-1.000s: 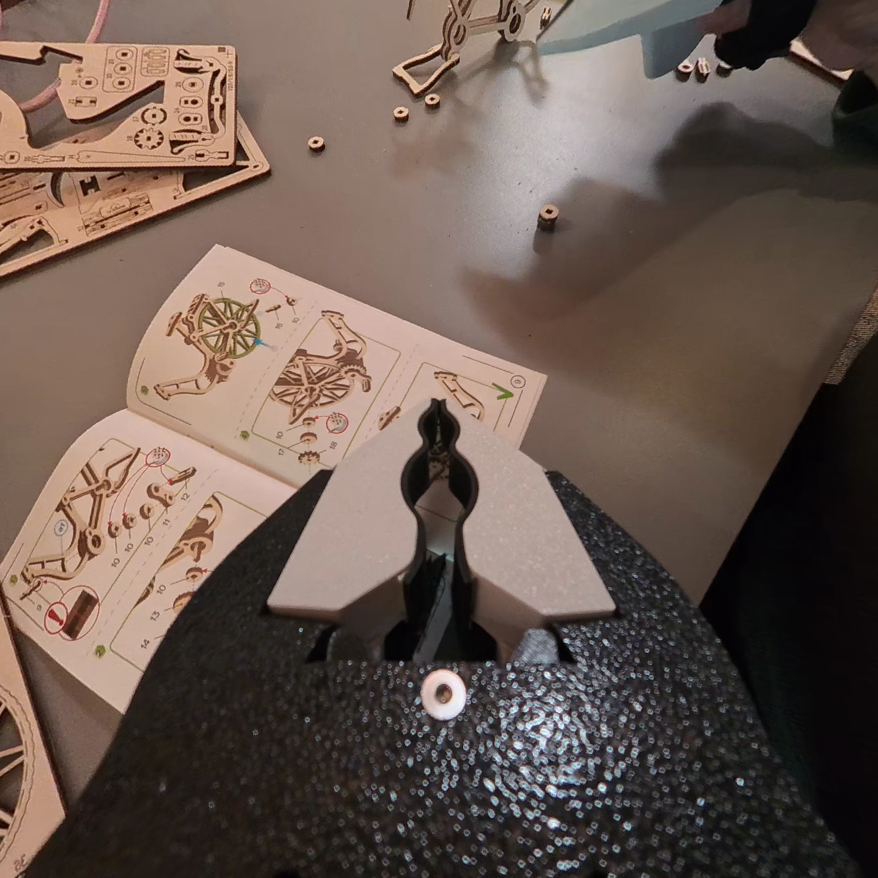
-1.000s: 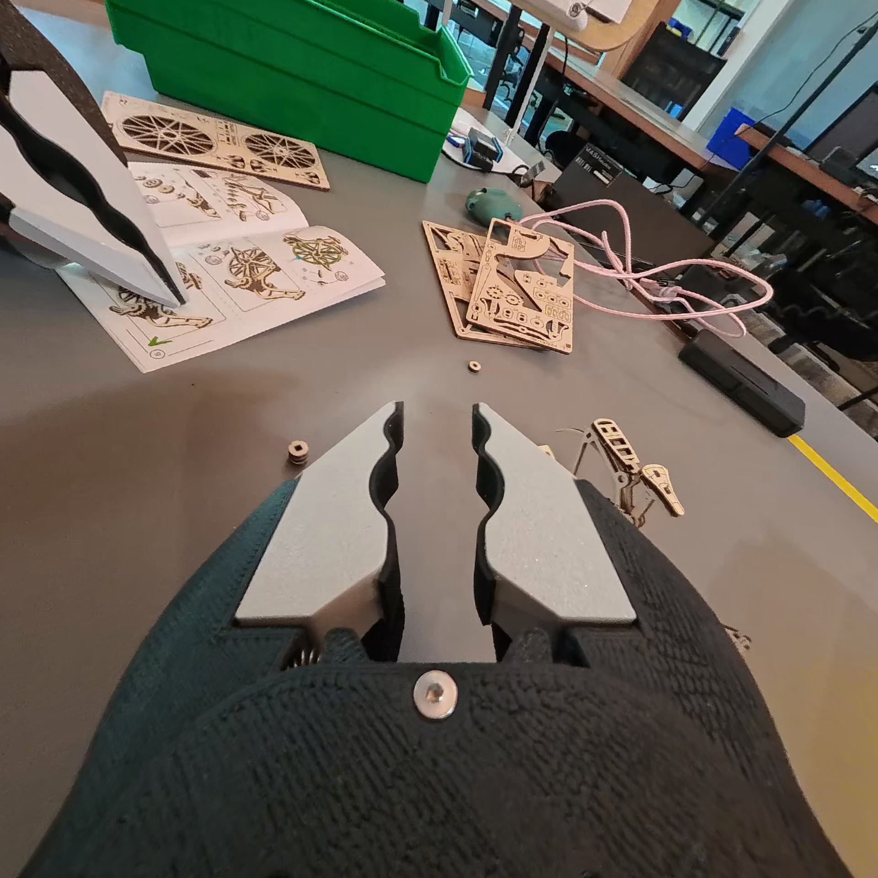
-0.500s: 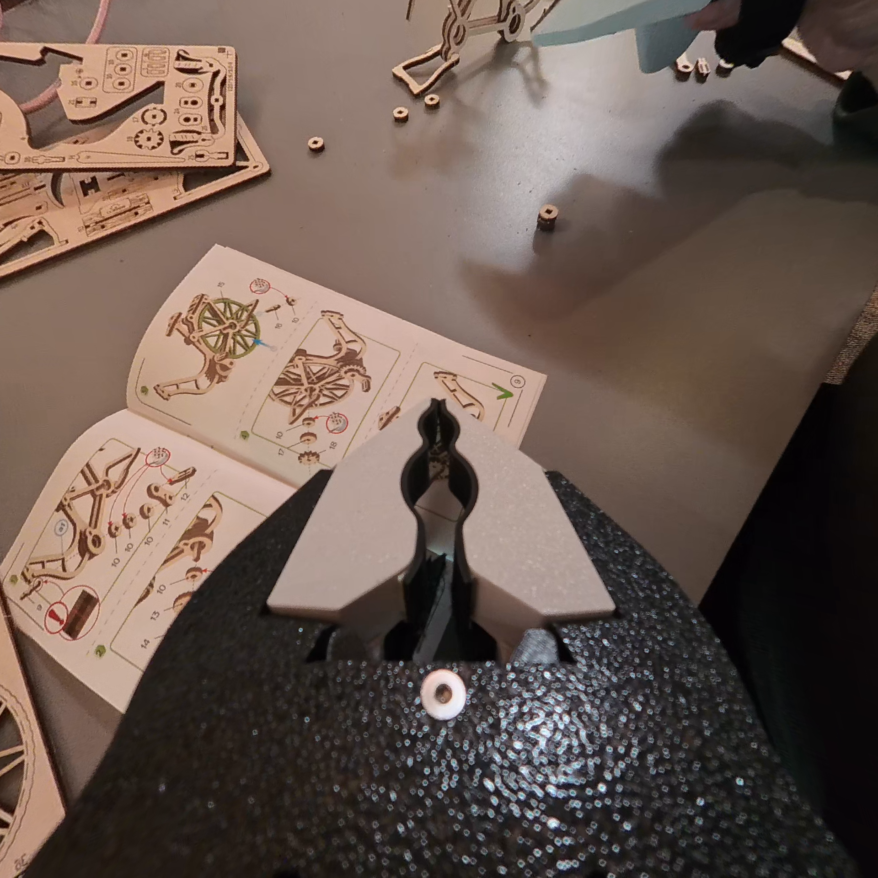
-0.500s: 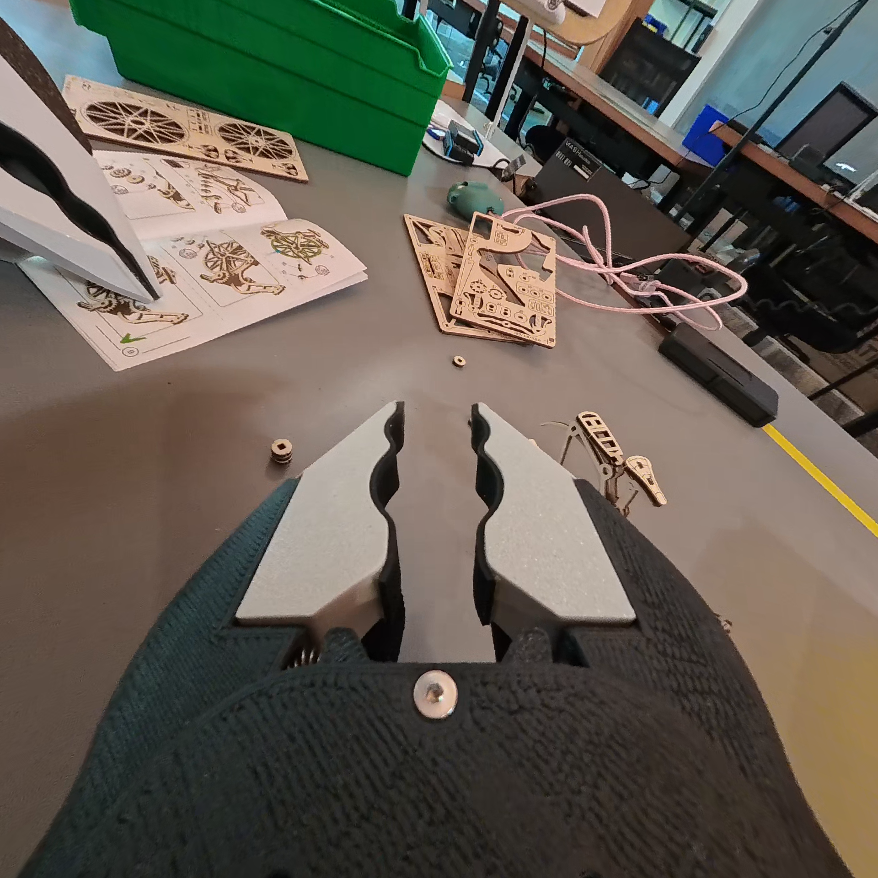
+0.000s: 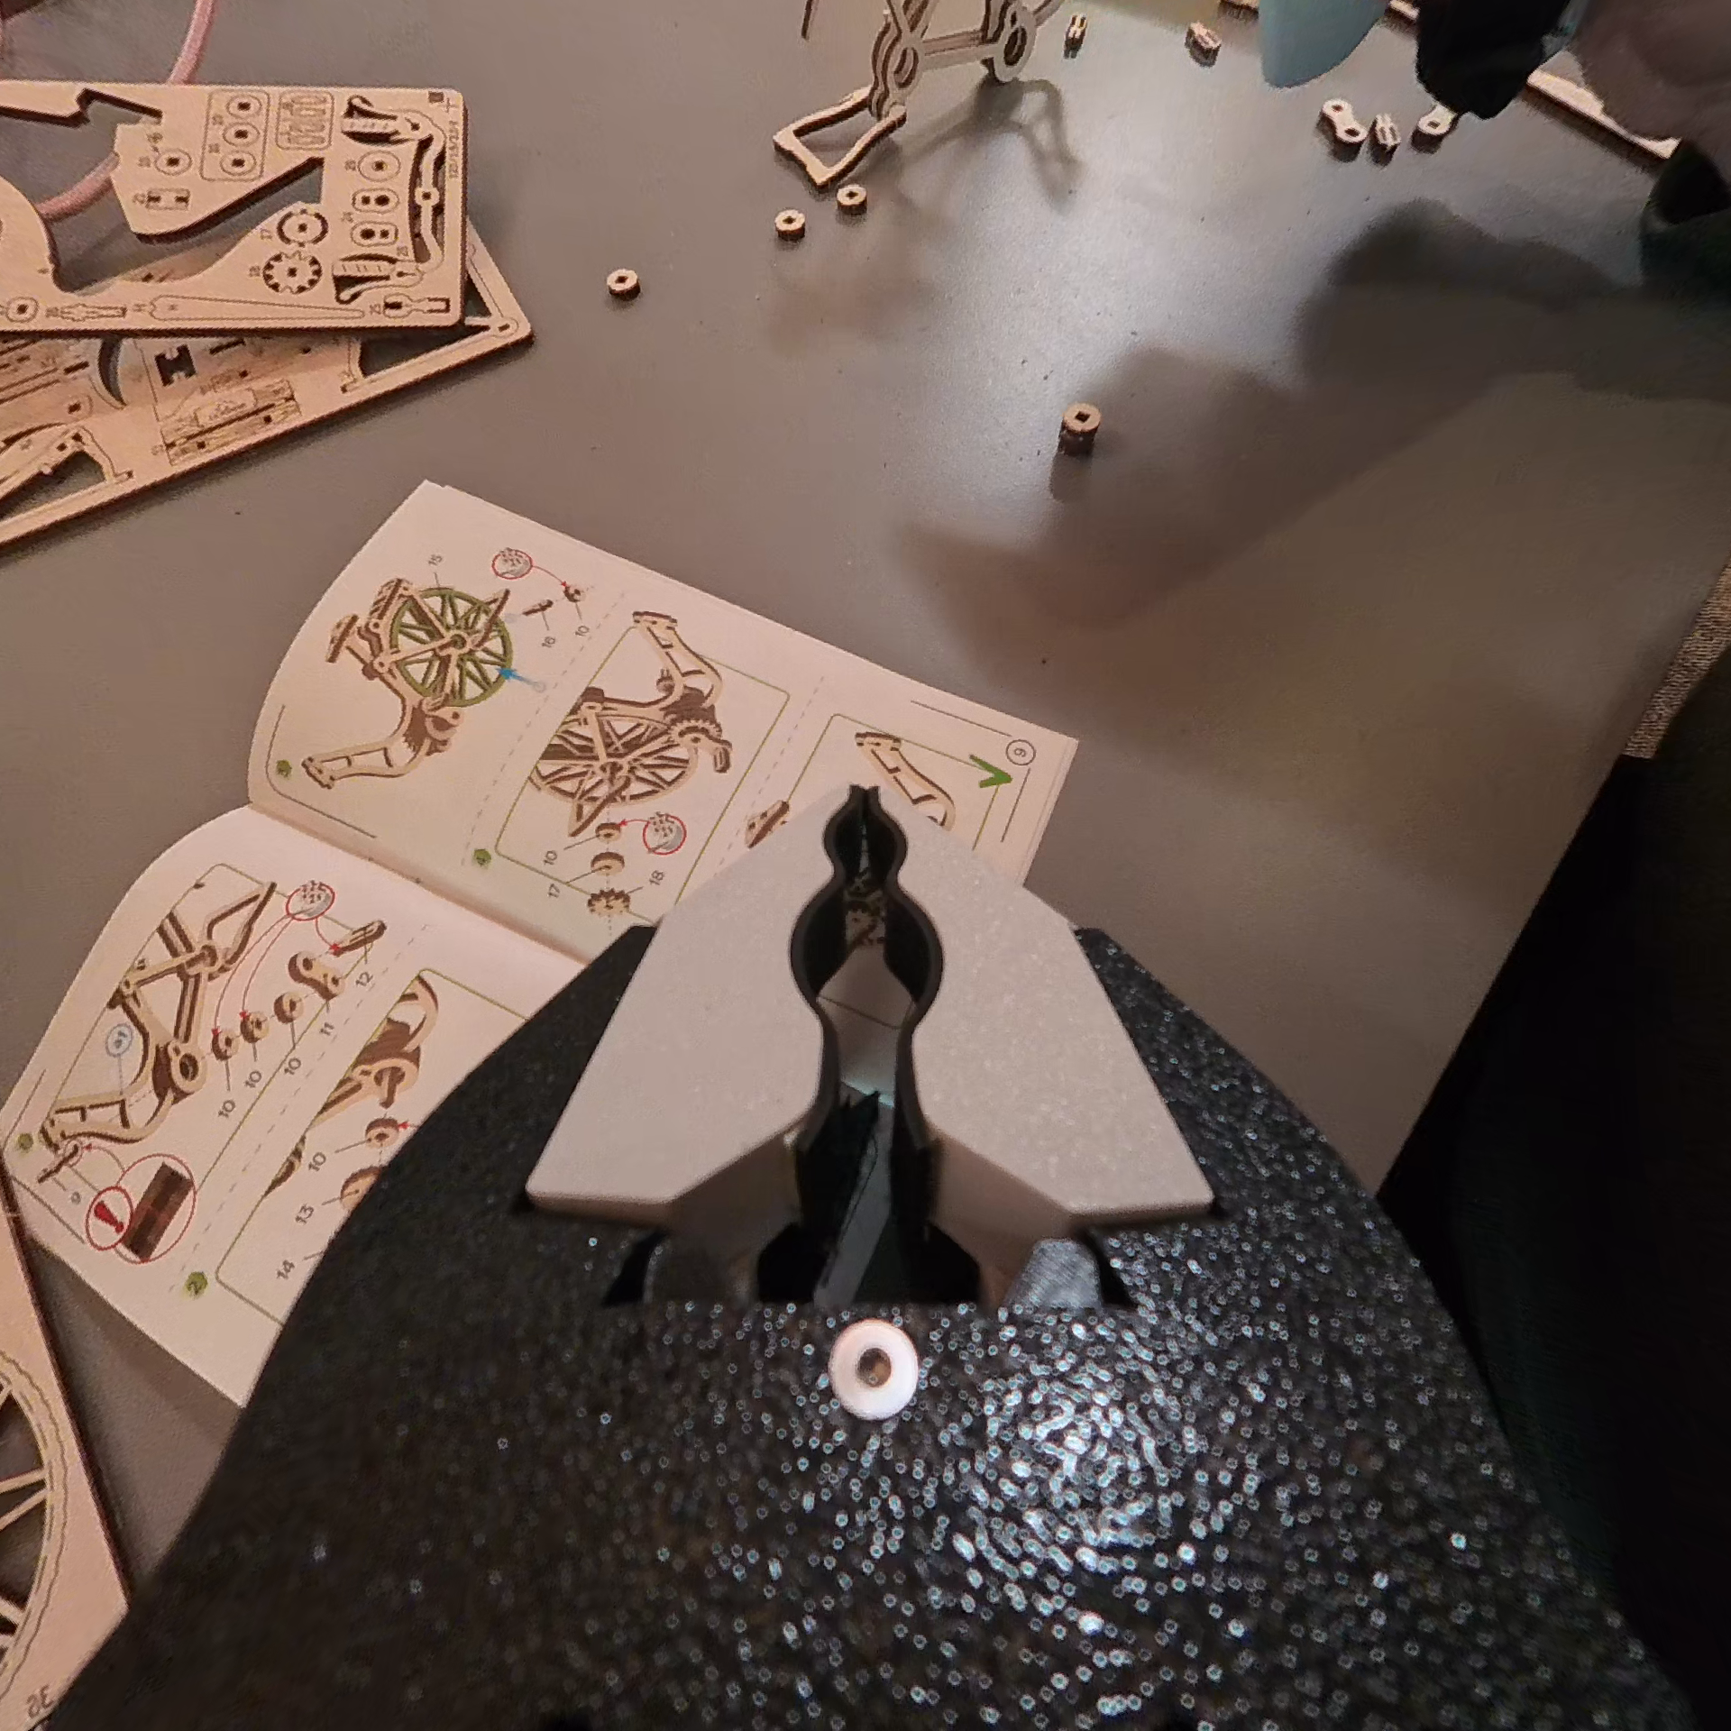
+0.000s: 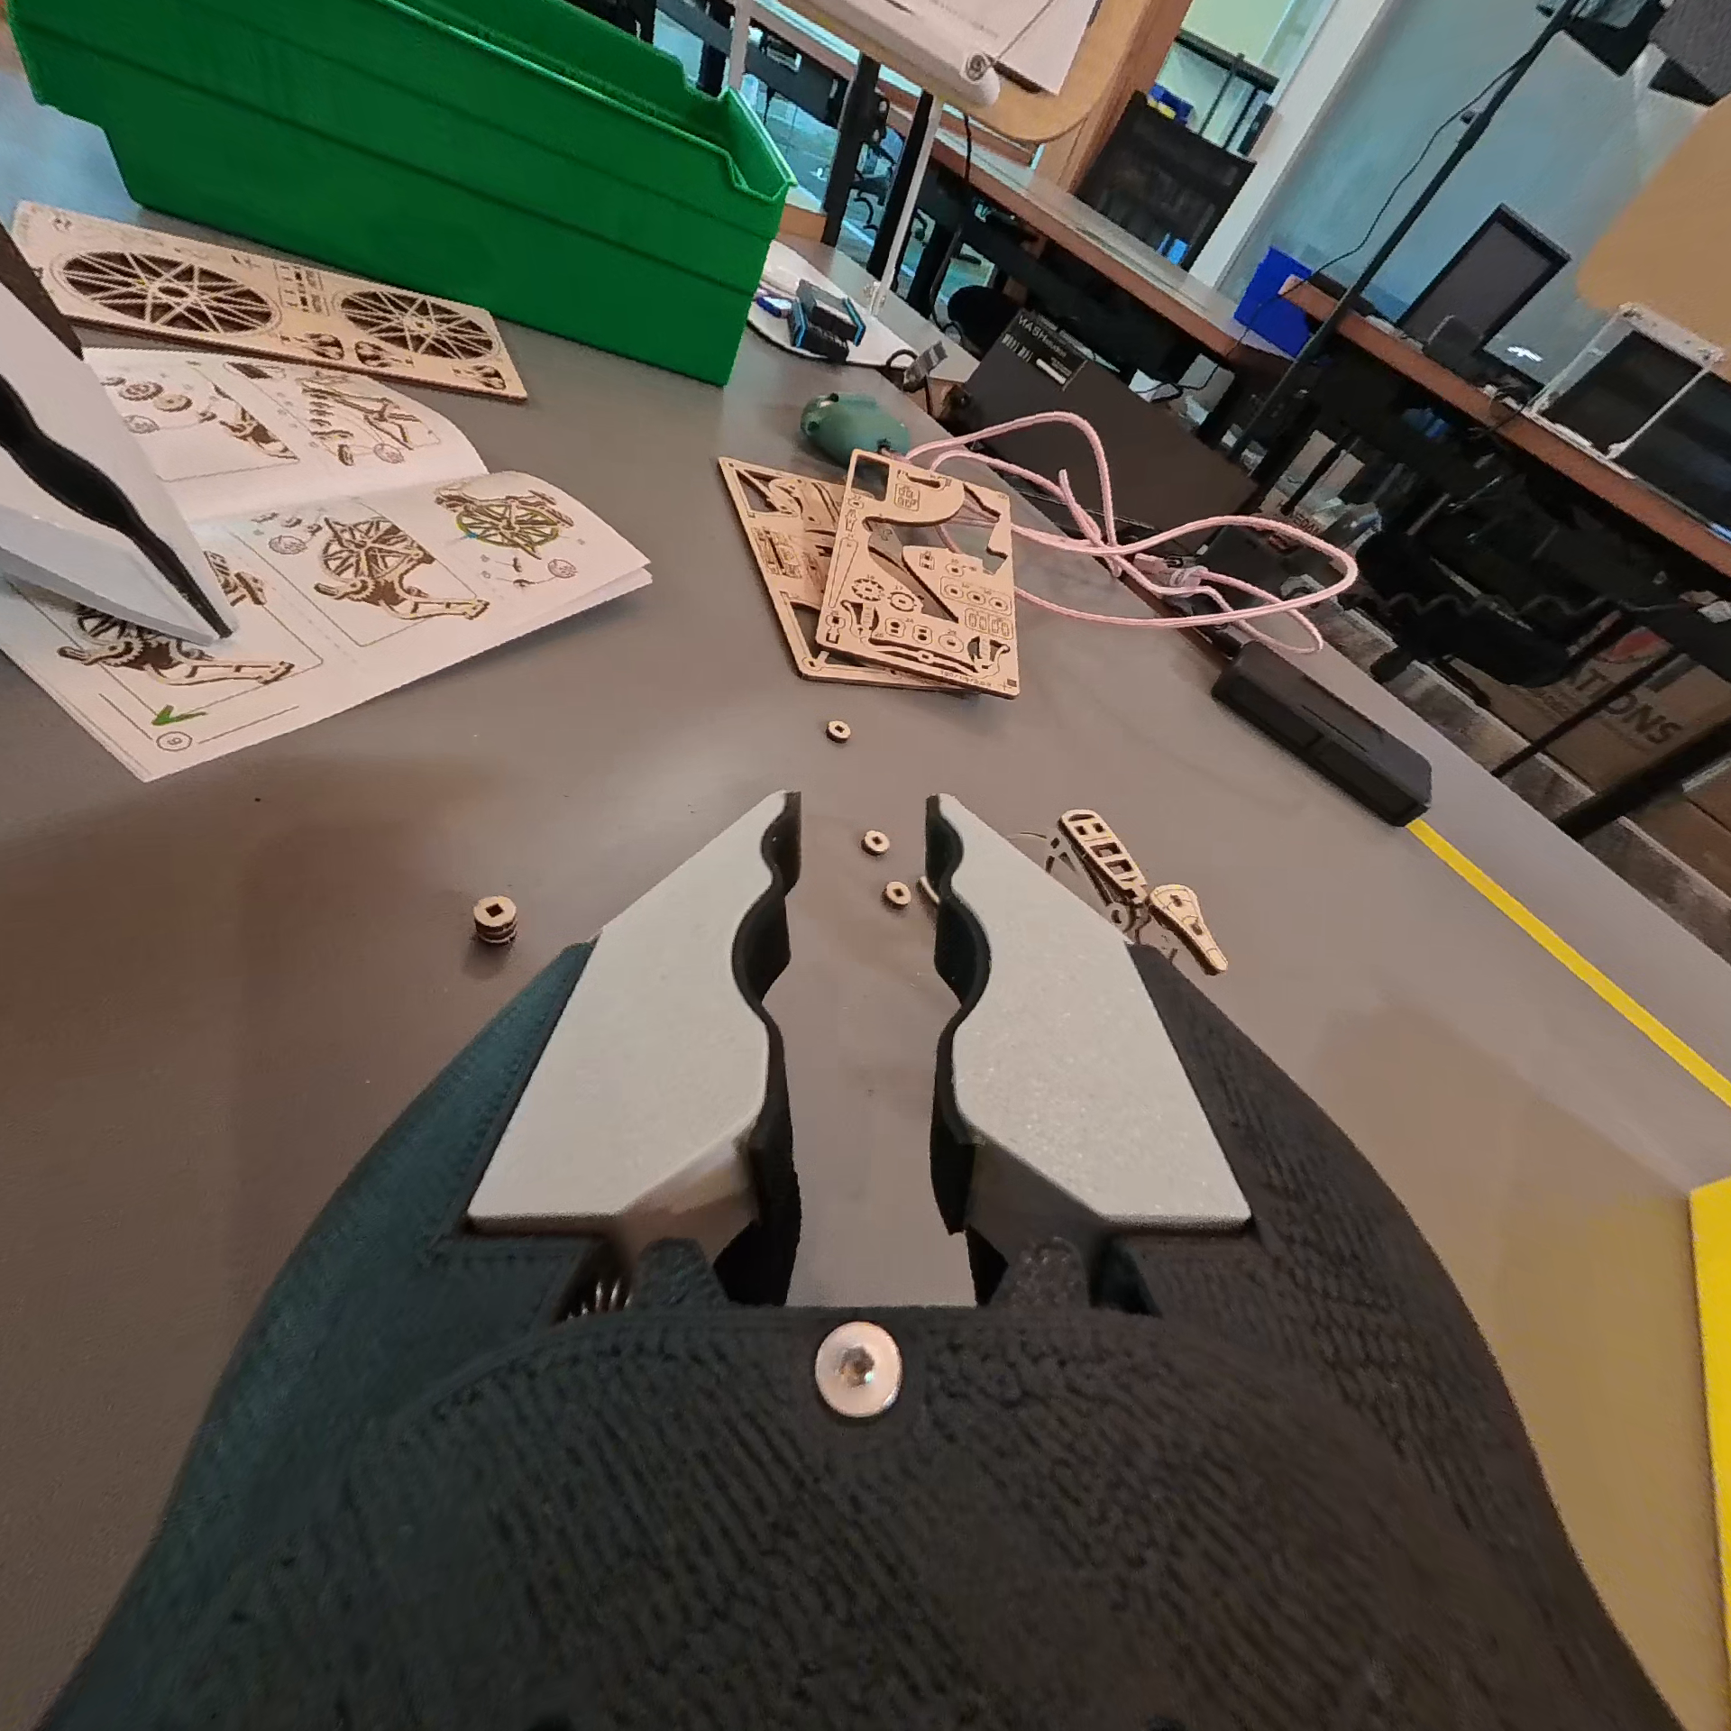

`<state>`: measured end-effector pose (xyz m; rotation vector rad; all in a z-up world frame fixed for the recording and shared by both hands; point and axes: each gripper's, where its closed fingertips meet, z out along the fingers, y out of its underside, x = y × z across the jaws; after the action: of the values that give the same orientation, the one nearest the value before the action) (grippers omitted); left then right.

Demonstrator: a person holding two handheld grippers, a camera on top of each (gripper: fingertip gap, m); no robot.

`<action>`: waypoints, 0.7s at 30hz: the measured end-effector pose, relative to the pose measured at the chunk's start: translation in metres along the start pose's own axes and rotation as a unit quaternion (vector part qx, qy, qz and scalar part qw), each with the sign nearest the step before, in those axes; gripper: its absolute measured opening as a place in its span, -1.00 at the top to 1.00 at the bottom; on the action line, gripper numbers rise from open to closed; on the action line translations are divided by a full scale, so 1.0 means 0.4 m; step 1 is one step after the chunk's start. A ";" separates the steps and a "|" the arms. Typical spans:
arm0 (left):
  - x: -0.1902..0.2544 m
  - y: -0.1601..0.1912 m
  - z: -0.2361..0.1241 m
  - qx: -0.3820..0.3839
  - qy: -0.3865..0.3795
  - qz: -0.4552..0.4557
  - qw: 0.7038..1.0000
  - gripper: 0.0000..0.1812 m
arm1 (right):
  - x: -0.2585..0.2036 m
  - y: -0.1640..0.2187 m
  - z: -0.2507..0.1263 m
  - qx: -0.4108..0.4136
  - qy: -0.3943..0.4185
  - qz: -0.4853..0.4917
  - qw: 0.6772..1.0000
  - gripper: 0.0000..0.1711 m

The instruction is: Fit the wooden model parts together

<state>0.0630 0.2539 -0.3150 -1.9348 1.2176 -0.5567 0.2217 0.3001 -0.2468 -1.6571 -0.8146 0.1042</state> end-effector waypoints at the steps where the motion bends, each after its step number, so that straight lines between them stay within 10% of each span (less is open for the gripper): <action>1: 0.000 0.000 0.000 0.000 0.000 0.000 1.000 1.00 | 0.000 0.000 0.000 0.000 0.000 0.001 1.000 0.71; 21: 0.000 0.000 0.000 -0.001 0.003 -0.004 1.000 1.00 | 0.081 -0.052 -0.051 0.050 0.089 0.000 0.995 0.71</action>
<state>0.0630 0.2540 -0.3152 -1.9418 1.2146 -0.5664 0.2468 0.3017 -0.2111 -1.5481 -0.6652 -0.0032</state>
